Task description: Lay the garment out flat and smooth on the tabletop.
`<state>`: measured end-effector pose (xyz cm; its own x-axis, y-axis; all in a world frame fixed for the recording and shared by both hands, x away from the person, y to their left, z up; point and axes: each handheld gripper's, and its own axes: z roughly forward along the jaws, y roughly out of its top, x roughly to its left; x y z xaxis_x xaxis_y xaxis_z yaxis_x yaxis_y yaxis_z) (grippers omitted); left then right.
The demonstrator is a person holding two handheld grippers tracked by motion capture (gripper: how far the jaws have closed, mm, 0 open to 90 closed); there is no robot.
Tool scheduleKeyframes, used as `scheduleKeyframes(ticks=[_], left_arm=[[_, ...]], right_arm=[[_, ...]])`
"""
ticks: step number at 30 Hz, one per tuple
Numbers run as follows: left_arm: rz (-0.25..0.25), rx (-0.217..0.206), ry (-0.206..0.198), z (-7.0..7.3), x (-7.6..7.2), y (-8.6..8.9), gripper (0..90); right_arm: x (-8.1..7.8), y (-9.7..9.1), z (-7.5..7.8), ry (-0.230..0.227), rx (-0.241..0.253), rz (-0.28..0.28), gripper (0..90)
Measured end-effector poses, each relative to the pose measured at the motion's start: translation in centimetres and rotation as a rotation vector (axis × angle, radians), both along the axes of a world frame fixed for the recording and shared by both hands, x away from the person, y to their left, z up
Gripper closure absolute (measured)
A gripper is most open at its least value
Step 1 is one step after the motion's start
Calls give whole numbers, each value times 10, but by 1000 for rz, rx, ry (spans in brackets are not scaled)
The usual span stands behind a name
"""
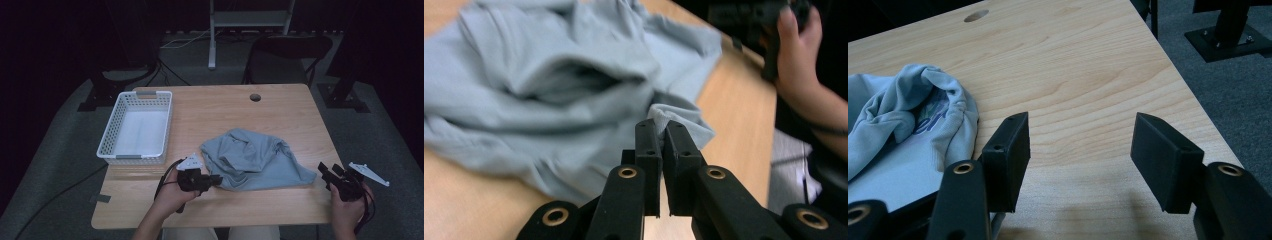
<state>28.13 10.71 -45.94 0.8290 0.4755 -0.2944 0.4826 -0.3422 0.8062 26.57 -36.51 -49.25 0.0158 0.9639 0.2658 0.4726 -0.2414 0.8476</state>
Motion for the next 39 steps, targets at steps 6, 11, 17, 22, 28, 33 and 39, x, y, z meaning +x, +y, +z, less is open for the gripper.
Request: scheduleKeyframes(ticks=[6, 11, 17, 22, 28, 33, 39], left_arm=[[2, 44, 38, -13, -11, 9, 877], [13, 84, 47, -22, -18, 15, 877], [23, 64, 75, -27, -25, 25, 877], [29, 54, 87, -29, -29, 28, 877], [98, 35, 51, -19, -34, 35, 613], [175, -23, -2, -5, -33, 41, 437], [198, -19, -96, 6, -30, 26, 382]], right_arm=[[0, 1, 0, -3, -4, -2, 405], [-1, 1, 0, -5, -5, -3, 405], [-1, 3, 0, 8, -23, -9, 420], [-1, 1, 0, 8, -22, -11, 429], [-4, 4, 3, 15, -65, -18, 477], [-8, 12, 17, -31, -46, 39, 441], [-14, 42, 44, -142, -66, 284, 352]])
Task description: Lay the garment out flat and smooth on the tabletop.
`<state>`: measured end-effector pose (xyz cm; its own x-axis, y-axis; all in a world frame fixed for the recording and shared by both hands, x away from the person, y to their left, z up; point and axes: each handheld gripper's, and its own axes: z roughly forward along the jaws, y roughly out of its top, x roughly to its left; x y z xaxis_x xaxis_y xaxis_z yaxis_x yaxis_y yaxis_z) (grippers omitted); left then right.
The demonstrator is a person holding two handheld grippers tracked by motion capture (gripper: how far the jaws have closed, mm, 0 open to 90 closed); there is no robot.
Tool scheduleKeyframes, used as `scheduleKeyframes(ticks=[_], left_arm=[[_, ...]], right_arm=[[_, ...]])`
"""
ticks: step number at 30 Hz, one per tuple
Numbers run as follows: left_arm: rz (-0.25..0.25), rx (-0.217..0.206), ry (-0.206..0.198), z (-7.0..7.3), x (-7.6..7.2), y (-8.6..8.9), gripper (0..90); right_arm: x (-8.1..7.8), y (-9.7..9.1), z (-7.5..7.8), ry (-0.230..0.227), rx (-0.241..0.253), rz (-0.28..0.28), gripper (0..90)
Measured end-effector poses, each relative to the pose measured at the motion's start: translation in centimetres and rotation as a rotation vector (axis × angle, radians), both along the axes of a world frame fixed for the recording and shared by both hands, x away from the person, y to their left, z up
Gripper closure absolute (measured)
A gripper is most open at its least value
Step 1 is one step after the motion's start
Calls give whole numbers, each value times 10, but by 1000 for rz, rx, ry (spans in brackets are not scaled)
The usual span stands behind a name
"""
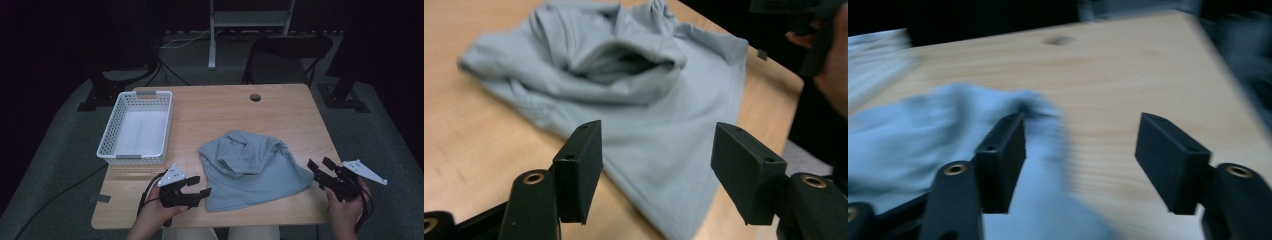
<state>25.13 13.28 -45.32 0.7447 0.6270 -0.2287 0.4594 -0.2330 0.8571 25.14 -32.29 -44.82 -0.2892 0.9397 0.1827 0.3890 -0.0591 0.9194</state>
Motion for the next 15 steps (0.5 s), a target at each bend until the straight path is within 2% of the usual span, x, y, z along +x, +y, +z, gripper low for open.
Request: scheduleKeyframes(ticks=[2, 3, 4, 5, 7, 8, 9, 12, 15], left_arm=[[-3, 20, -16, 1, 3, -11, 373], [-8, 32, -22, 2, 4, -17, 373], [-20, 42, -27, 2, 5, -24, 372], [-31, 47, -28, 2, 7, -30, 372], [-38, 73, -34, 1, 11, -46, 372], [-43, 85, -35, 0, 13, -51, 372], [-43, 92, -32, -1, 14, -56, 372], [-45, 124, -35, -5, 18, -70, 372], [-44, 155, -35, -8, 23, -79, 372]], right_arm=[[-3, 19, 9, -33, -71, 156, 323], [-5, 30, 12, -56, -112, 217, 325], [-6, 52, 16, -64, -174, 340, 326], [-6, 52, 16, -64, -174, 340, 326], [-4, 72, 16, -62, -207, 423, 330], [0, 84, 15, -41, -227, 471, 333], [3, 91, 12, -21, -240, 490, 339], [12, 112, 3, 30, -295, 523, 380], [21, 125, -7, 57, -367, 536, 401]])
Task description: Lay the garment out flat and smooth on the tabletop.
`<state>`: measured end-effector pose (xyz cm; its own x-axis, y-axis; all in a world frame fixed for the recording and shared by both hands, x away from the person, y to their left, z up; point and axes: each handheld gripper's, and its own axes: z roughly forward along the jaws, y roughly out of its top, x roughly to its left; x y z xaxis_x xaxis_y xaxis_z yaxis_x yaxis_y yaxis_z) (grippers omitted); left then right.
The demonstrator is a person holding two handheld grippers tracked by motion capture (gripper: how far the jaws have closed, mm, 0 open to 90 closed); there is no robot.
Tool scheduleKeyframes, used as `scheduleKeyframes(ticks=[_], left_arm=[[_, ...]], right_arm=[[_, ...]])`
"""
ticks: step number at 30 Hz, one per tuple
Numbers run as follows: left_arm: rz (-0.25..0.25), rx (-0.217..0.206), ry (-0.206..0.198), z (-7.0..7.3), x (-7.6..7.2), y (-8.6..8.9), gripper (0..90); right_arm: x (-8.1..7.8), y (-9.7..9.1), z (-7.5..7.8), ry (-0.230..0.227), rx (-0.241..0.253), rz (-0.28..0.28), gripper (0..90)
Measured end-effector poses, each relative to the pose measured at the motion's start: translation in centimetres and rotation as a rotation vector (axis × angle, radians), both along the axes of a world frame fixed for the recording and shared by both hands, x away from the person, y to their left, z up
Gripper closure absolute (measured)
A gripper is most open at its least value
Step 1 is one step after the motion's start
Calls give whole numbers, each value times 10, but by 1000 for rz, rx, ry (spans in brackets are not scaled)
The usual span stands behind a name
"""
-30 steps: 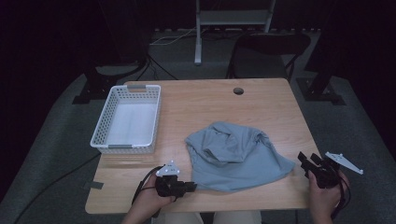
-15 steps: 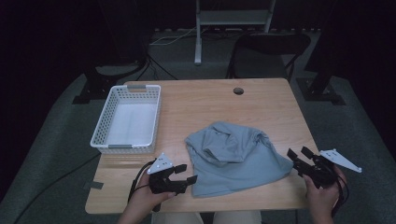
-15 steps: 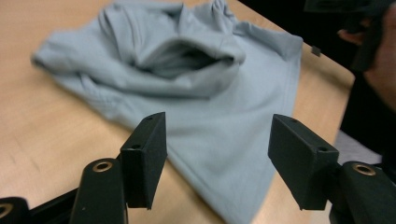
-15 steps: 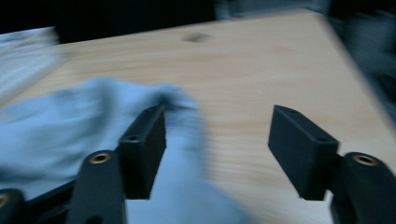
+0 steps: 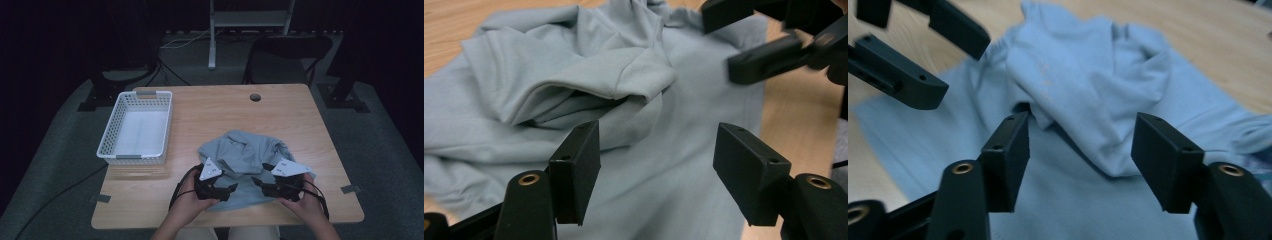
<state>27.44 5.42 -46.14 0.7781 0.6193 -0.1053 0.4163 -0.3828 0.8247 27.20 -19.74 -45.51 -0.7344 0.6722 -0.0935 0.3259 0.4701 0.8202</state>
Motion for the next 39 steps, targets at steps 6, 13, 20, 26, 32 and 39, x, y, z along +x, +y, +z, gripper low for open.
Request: scheduleKeyframes(ticks=[6, 13, 20, 26, 32, 39], left_arm=[[8, 36, 0, -5, 12, -15, 372], [22, 49, 46, -20, 29, -22, 410], [62, -1, 110, -27, 40, -12, 735], [73, 33, 106, -23, 37, -5, 847], [100, 52, 82, -12, 32, 9, 856], [144, 96, 56, 1, 27, 38, 856]], right_arm=[[13, 15, -13, 20, -92, 4, 405], [29, 22, -21, 56, -127, -40, 481], [34, 21, -23, 96, -134, -95, 834], [33, 13, -17, 125, -73, -136, 851], [26, -7, 3, 116, 36, -184, 851], [23, -43, 28, 114, 127, -270, 850]])
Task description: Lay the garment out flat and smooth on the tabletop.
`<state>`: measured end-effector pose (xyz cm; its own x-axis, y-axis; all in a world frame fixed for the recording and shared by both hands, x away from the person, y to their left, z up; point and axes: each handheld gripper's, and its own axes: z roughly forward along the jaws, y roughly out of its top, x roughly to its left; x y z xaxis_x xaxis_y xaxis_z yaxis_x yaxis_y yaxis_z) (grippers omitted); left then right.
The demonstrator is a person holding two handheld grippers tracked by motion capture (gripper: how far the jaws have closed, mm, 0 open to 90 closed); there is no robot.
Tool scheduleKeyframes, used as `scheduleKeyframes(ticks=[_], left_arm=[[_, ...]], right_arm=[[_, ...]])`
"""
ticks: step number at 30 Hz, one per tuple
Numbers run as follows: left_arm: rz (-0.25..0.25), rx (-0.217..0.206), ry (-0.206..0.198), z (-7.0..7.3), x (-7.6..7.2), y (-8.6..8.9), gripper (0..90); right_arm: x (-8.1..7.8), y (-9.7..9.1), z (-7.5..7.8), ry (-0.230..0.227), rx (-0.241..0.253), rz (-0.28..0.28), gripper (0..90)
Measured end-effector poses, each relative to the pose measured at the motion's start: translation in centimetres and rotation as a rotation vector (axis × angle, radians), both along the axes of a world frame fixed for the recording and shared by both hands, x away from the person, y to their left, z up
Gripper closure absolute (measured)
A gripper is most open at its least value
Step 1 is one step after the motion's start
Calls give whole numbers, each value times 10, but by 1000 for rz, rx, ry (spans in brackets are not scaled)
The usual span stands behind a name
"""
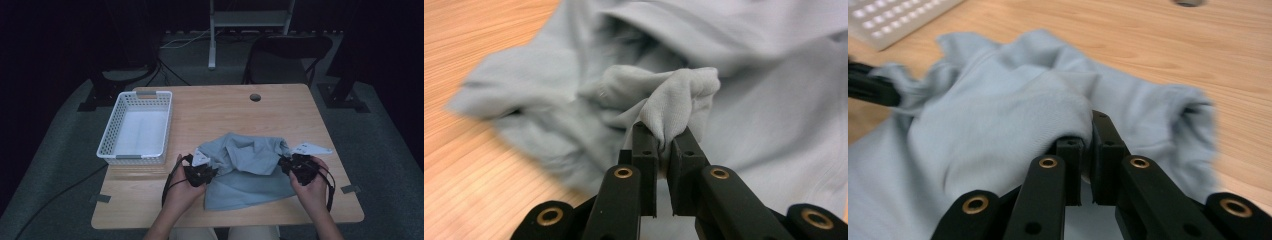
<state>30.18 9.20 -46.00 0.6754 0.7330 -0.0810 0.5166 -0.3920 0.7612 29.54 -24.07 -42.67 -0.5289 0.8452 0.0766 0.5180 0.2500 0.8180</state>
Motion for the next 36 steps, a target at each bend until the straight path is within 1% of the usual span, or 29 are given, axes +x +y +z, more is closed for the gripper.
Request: scheduleKeyframes(ticks=[1, 3, 5, 7, 9, 12, 13, 14, 16, 18, 19, 20, 21, 23, 25, 26, 28, 29, 30, 32, 34, 36], left_arm=[[9, 9, -1, 0, 1, 4, 856], [26, 13, 11, -1, 1, 12, 857], [39, 15, 12, -2, 1, 18, 857], [45, 19, 15, -3, 1, 23, 857], [50, 23, 17, -2, 1, 26, 857], [48, 30, 25, -1, 1, 27, 859], [49, 25, 32, -1, 1, 27, 859], [53, 20, 37, -1, 2, 28, 860], [56, 21, 46, -2, 4, 29, 860], [54, 25, 56, -4, 6, 29, 861], [56, 32, 53, -4, 7, 29, 862], [59, 43, 45, -4, 7, 28, 862], [61, 47, 47, -4, 8, 28, 863], [59, 44, 52, -6, 8, 27, 863], [52, 44, 62, -8, 9, 25, 862], [47, 50, 68, -10, 9, 25, 861], [47, 41, 73, -12, 9, 24, 855], [43, 41, 69, -13, 9, 24, 844], [42, 40, 70, -14, 9, 24, 817], [39, 26, 78, -15, 10, 24, 771], [41, 12, 80, -14, 9, 23, 675], [36, 8, 75, -13, 7, 22, 612]], right_arm=[[1, -5, 2, 0, 1, -17, 850], [2, -16, 5, 6, 22, -55, 850], [3, -26, 7, 12, 38, -95, 851], [4, -35, 7, 33, 59, -123, 851], [7, -43, 5, 59, 62, -158, 851], [12, -57, -2, 121, 90, -210, 851], [13, -62, -5, 148, 103, -227, 850], [15, -67, -8, 176, 126, -239, 851], [18, -76, -16, 226, 142, -261, 850], [22, -84, -23, 266, 162, -282, 851], [25, -87, -26, 284, 162, -293, 851], [27, -91, -29, 305, 173, -307, 851], [30, -95, -32, 325, 190, -314, 851], [35, -102, -38, 363, 203, -336, 851], [39, -104, -45, 402, 195, -345, 846], [39, -103, -47, 398, 180, -329, 830], [37, -99, -45, 351, 118, -288, 733], [36, -98, -43, 333, 86, -278, 708], [34, -98, -40, 322, 63, -267, 710], [32, -99, -34, 311, 59, -248, 662], [31, -100, -29, 300, 41, -230, 623], [26, -101, -23, 295, 18, -232, 607]])
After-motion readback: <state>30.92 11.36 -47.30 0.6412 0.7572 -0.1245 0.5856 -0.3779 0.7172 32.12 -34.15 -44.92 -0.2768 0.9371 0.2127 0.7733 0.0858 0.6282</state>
